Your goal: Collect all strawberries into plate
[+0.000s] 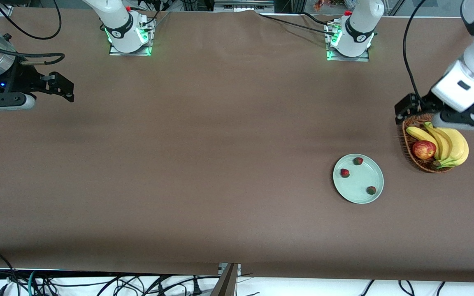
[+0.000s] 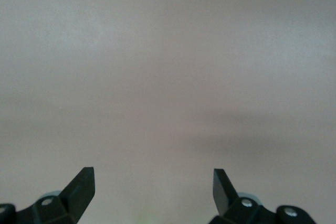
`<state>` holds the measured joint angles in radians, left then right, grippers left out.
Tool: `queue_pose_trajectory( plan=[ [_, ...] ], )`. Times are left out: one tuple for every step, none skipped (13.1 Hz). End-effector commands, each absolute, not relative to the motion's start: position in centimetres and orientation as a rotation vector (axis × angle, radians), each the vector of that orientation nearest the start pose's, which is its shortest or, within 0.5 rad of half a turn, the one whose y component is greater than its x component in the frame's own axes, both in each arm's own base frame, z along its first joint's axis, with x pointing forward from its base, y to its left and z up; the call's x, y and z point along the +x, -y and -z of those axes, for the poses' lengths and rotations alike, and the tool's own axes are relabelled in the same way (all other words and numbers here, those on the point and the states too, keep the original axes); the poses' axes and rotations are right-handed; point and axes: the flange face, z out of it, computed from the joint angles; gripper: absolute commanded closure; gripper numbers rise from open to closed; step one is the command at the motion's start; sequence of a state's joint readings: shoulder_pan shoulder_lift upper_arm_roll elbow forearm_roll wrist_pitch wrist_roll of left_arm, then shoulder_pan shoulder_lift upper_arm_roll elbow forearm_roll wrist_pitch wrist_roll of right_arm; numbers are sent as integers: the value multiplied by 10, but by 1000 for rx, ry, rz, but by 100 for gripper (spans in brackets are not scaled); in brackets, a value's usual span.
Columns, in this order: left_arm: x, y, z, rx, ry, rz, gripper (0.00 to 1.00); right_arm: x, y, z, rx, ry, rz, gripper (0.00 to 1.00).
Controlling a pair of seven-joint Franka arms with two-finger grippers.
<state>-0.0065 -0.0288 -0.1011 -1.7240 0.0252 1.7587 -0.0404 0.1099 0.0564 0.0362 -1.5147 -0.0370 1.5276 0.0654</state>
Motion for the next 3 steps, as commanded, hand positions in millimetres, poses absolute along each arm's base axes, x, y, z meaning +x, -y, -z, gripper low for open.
queue_pose_trajectory(
  plan=[
    [549,57,-579,-3106,-75,48,0,563,-78,-623,-3185,110,-53,1],
    [551,55,-579,-3106,-79,47,0,563,-78,-623,-3185,110,-53,1],
    [550,53,-578,-3110,-80,42,0,563,-78,-623,-3185,110,-53,1]
  ],
)
